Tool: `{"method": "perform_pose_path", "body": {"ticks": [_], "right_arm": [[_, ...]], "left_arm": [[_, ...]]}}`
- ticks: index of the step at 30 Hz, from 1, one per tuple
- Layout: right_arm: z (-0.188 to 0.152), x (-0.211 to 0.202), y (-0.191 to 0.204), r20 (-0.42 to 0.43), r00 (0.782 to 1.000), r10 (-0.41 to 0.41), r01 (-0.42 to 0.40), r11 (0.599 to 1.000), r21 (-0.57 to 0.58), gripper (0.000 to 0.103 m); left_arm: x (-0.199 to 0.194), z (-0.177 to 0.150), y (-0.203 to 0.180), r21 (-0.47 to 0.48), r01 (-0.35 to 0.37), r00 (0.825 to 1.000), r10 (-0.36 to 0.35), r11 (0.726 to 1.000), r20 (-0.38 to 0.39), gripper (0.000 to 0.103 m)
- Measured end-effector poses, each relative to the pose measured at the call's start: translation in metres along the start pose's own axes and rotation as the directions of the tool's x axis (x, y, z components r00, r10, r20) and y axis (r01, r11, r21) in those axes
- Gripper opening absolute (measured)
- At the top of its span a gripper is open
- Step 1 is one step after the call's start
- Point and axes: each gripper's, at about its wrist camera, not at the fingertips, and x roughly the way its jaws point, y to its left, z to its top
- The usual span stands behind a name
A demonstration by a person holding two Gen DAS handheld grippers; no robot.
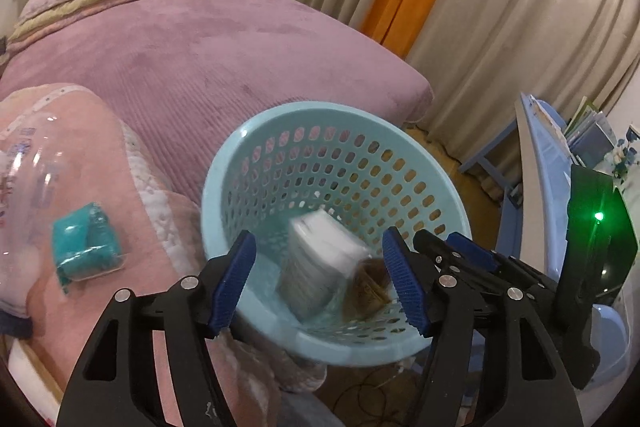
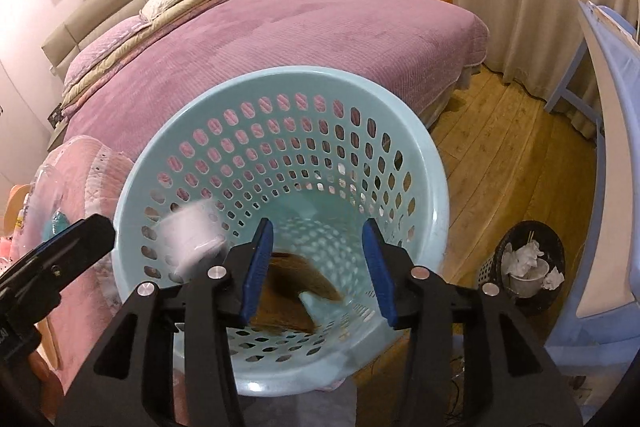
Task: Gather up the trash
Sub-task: 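Carry both items over the blue basket and open both tools, then move left tool to the orange plastic bag while right tool approaches the panda paper cup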
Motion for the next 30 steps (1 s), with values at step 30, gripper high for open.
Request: {"method": "perform_pose_path", "body": {"ticks": [30], "right_arm": [[-0.070,-0.118,0.149,0.122,0.962,0.244,-0.201,0.937,-0.287,0.049]], "left_arm": [[-0.203,-0.073,0.075,-0.091,-0.140,0.933,0.162,0.986,0.322,0.073]]}}
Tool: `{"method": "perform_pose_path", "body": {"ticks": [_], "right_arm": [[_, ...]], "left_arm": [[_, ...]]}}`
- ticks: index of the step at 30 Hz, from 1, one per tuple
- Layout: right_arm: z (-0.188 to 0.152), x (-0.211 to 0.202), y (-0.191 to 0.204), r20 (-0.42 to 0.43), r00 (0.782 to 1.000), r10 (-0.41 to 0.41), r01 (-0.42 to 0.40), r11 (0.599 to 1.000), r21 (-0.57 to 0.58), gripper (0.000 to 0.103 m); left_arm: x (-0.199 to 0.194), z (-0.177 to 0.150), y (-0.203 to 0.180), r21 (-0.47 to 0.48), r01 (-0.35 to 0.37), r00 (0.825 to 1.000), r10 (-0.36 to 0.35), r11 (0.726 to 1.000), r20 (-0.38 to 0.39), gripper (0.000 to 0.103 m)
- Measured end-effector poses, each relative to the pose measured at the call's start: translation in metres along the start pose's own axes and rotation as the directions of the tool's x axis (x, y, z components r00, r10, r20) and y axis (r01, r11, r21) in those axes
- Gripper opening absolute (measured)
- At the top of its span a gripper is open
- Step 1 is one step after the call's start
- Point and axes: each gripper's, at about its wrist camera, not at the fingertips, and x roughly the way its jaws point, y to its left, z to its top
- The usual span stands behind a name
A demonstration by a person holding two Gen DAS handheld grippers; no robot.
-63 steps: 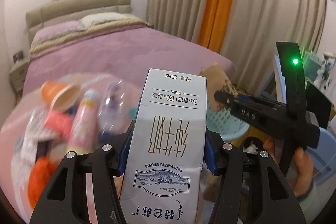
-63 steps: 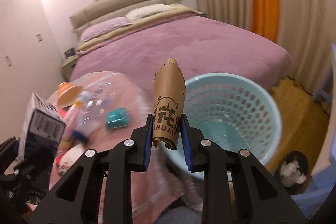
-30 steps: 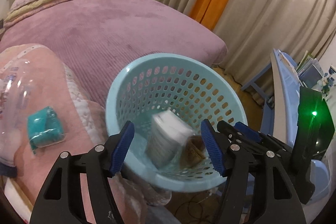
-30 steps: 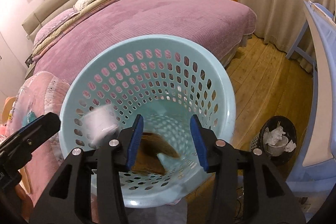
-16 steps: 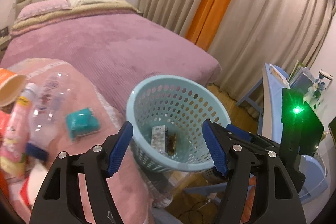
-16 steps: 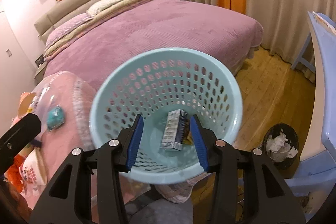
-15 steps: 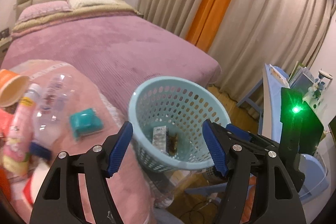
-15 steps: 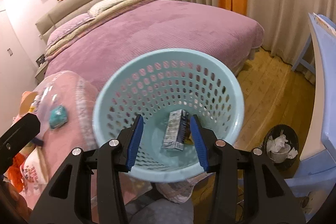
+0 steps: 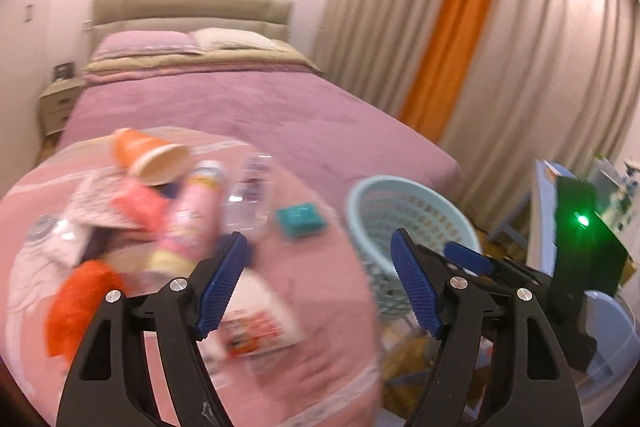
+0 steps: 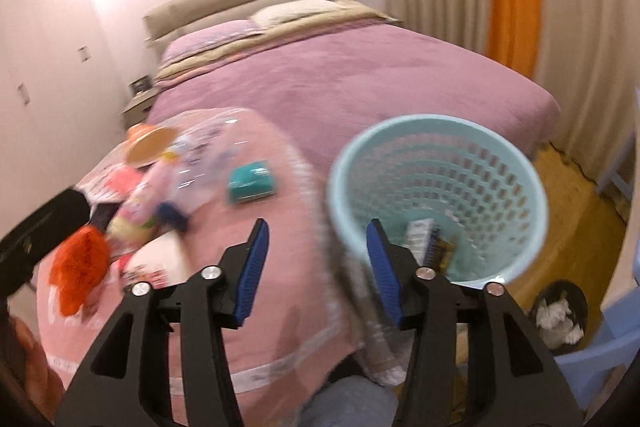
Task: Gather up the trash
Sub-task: 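Move left tool to the orange plastic bag while right tool approaches the panda paper cup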
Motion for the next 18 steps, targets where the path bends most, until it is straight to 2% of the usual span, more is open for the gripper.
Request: {"method": "perform_pose_path", "body": {"ticks": [5,10,13,18], "right_arm": [[-0.016,-0.001,0.046,0.002,0.996,0.089,-0.088,0.992,-0.085,0.052],[-0.028,-0.004,0.079,0.003,0.991,0.136,-0.134,0.981,-0.142,0.065],[-0.031,-0.002,0.095,-0.006,0.987,0.160,-0.159,0.973,-0.165,0.071],[-0.040,0.007,0.109,-0.031,0.984,0.176,-0.178,0.965,-0.195,0.075]], "left_arm": [[-0.029,-0.012,0.048,-0.065,-0.093,0.995,0.095,0.994,0.032,0.077],[-0.046,-0.025,0.091,-0.122,-0.154,0.987,0.158,0.980,0.021,0.077],[-0.052,-0.036,0.109,-0.151,-0.164,0.986,0.166,0.975,0.006,0.077],[-0.051,-0.051,0.132,-0.169,-0.175,0.985,0.172,0.970,-0.033,0.077]]}}
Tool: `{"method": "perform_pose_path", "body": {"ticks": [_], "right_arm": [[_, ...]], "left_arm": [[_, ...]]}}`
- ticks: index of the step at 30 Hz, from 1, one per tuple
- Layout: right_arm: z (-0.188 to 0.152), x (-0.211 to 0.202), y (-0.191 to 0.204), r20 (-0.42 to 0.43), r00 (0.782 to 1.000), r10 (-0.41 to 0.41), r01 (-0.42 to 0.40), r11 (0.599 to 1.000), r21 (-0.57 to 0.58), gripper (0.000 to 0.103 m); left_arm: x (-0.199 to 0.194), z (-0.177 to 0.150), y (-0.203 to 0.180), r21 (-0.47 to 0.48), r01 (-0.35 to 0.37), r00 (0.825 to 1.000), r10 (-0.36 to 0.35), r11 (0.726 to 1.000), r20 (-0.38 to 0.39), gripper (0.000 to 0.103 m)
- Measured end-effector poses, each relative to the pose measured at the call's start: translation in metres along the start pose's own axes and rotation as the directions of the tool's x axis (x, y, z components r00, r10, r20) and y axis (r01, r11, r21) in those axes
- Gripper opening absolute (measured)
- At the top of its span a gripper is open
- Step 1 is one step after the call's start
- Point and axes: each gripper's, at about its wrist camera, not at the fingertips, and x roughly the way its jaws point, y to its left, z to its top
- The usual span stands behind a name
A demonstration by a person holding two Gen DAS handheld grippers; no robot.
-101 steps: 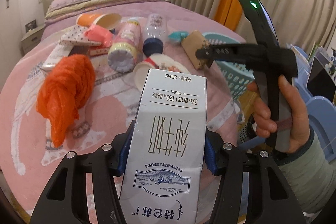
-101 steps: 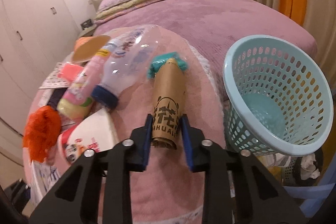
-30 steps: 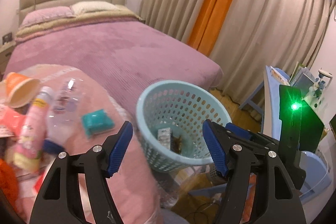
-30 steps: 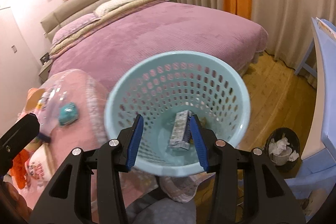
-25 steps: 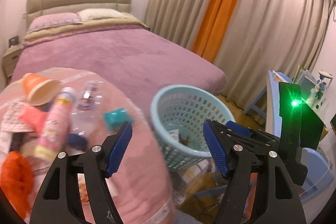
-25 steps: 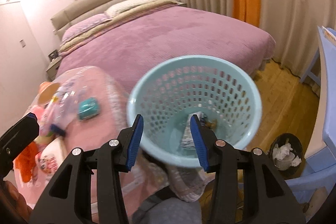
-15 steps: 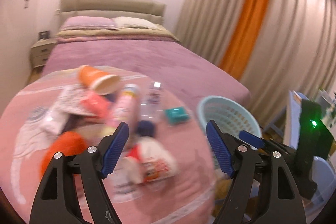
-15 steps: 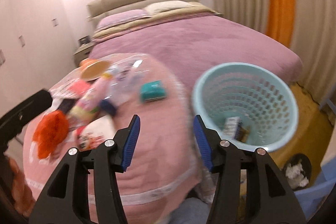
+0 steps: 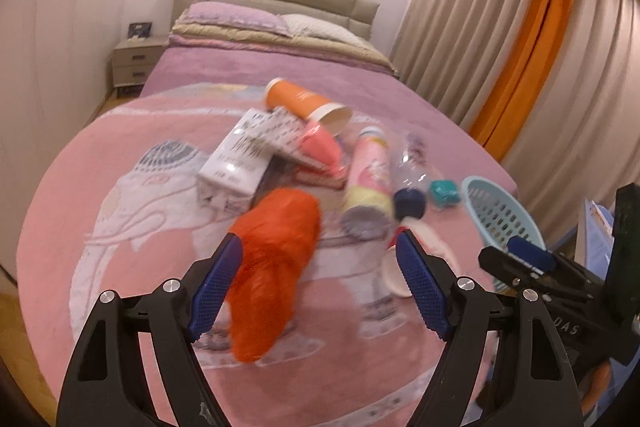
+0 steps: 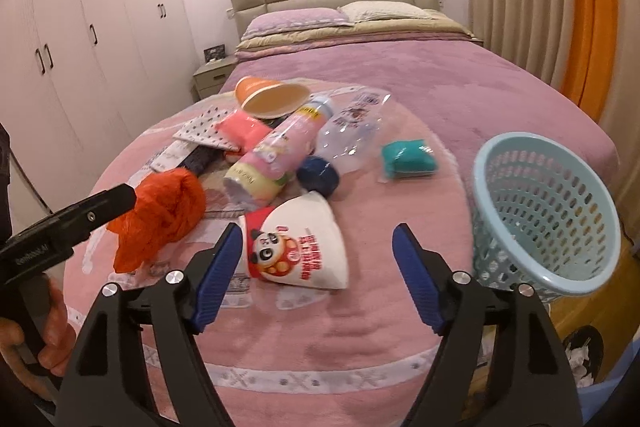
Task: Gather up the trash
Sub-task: 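Move left tool to the orange plastic bag while right tool approaches the panda paper cup, then close left tool on the orange bag while right tool grasps the panda cup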
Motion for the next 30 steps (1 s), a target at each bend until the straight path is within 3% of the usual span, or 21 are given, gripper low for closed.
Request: {"method": "perform_pose_path", "body": {"ticks": [8,13,21,30], "right_arm": [[-0.012,0.037,0.009,-0.077,0.997,0.001,-0.001,1.000,-0.012,0.078],[-0.012,0.044,0.009,-0.081,0.997,0.010,-0.010,1.000,-0.005,0.084],[-0.010,0.051,0.009,-0.106,0.993,0.048,-0.048,0.999,0.004,0.085],[-0.011,0.055,0.010,-0.124,0.991,0.056,-0.055,0.998,0.009,0.085]], "left_arm": [[0.024,-0.015,0.025,-0.024,-0.052,0.998,0.050,0.998,-0.049,0.078],[0.031,-0.019,0.034,-0.041,-0.061,0.996,0.058,0.997,-0.066,0.078],[0.034,-0.019,0.042,-0.068,-0.069,0.995,0.063,0.995,-0.082,0.078],[0.011,-0.010,0.040,-0.053,0.039,0.999,-0.039,0.998,-0.015,0.080]]}}
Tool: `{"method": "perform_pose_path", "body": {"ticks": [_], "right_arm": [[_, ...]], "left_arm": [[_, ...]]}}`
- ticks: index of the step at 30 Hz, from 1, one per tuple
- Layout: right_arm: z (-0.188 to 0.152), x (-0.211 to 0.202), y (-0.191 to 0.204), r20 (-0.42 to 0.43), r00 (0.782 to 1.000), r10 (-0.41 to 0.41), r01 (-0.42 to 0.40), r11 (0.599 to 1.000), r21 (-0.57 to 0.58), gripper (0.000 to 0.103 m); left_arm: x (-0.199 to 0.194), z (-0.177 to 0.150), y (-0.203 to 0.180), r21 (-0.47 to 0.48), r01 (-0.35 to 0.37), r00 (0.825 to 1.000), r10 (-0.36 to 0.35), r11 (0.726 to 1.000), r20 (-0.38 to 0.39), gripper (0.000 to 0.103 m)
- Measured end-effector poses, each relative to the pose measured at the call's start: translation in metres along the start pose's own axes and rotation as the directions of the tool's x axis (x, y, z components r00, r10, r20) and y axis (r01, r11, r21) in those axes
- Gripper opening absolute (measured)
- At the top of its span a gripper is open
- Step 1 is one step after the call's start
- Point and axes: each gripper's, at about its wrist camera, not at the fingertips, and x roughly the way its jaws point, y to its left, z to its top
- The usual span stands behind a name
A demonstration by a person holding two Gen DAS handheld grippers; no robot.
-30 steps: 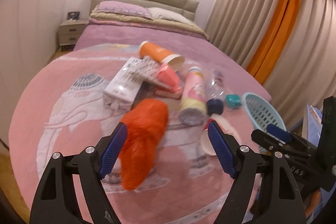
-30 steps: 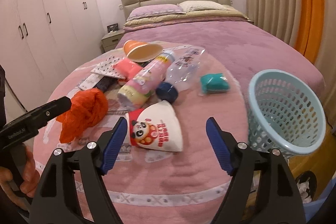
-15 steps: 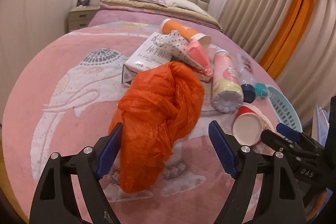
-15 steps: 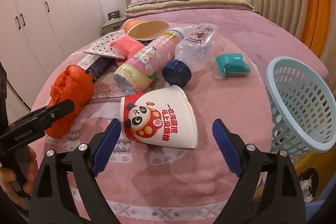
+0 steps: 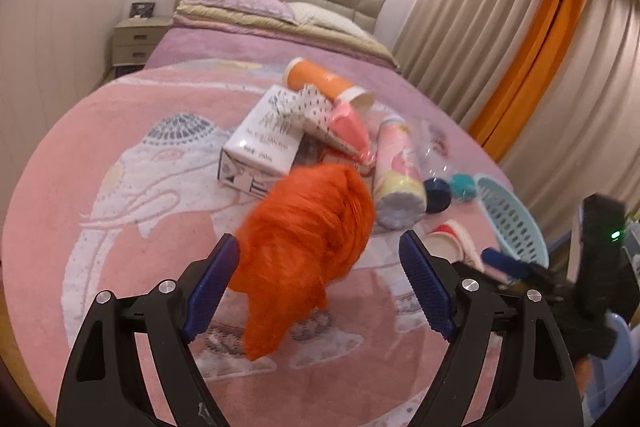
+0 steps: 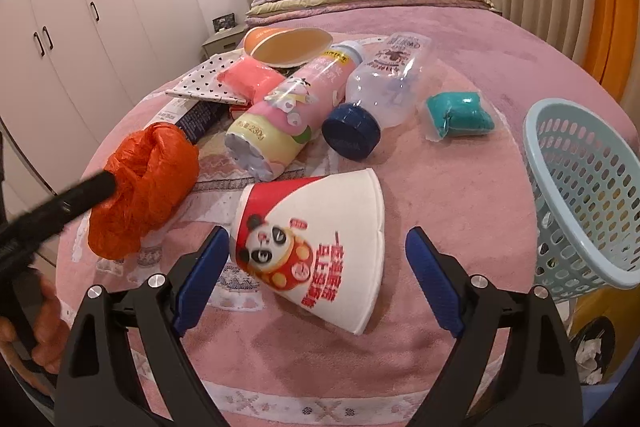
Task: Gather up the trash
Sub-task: 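Close left tool on the orange bag while right tool grasps the panda cup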
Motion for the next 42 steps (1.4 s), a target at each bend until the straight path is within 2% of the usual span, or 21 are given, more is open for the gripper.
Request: {"method": "perform_pose_path", "body": {"ticks": [3,5,11,13,17,20,21,27,32,37,42], "right_arm": [[-0.001,0.003,0.000,-0.007,1.000,0.004,-0.004,1.000,0.004,0.085],[-0.001,0.004,-0.001,-0.012,1.000,0.006,-0.006,1.000,0.006,0.085],[-0.001,0.008,-0.006,-0.028,0.999,0.031,-0.030,0.999,0.031,0.085],[-0.001,0.010,-0.008,-0.035,0.999,0.040,-0.039,0.998,0.041,0.085],[-0.001,0.013,-0.014,-0.050,0.996,0.076,-0.072,0.994,0.079,0.085],[0.000,0.011,-0.016,-0.040,0.996,0.077,-0.074,0.994,0.083,0.083],[-0.001,0.009,-0.015,-0.038,0.995,0.088,-0.084,0.993,0.079,0.075],[-0.002,-0.004,-0.010,0.002,0.997,0.081,-0.081,0.996,0.045,0.073],[0.003,-0.028,-0.011,0.069,0.995,0.068,-0.070,0.997,0.025,0.073],[0.014,-0.055,-0.029,0.136,0.990,0.030,-0.036,0.998,0.045,0.073],[0.029,-0.085,-0.063,0.195,0.979,-0.066,0.052,0.996,0.077,0.073]], "left_arm": [[0.000,0.003,0.003,0.000,-0.028,1.000,0.028,1.000,0.009,0.082],[0.009,0.004,0.005,0.011,-0.070,0.997,0.070,0.997,-0.018,0.082],[0.043,0.000,0.006,0.004,-0.053,0.991,0.053,0.999,-0.120,0.080],[0.050,-0.003,0.003,0.001,-0.041,0.989,0.041,0.999,-0.140,0.072],[0.050,-0.006,-0.003,0.011,-0.014,0.989,0.015,1.000,-0.146,0.043],[0.046,-0.006,-0.006,0.023,-0.032,0.991,0.035,0.999,-0.132,0.035],[0.045,-0.006,-0.007,0.024,-0.034,0.991,0.037,0.999,-0.126,0.034],[0.031,-0.001,-0.013,0.018,-0.029,0.996,0.030,0.999,-0.085,0.032],[0.012,0.009,-0.028,0.042,0.015,0.999,-0.014,0.999,-0.031,0.032],[0.004,0.022,-0.060,0.088,0.072,0.997,-0.072,0.994,0.001,0.032],[0.012,0.038,-0.109,0.162,0.127,0.991,-0.130,0.979,0.007,0.032]]}}
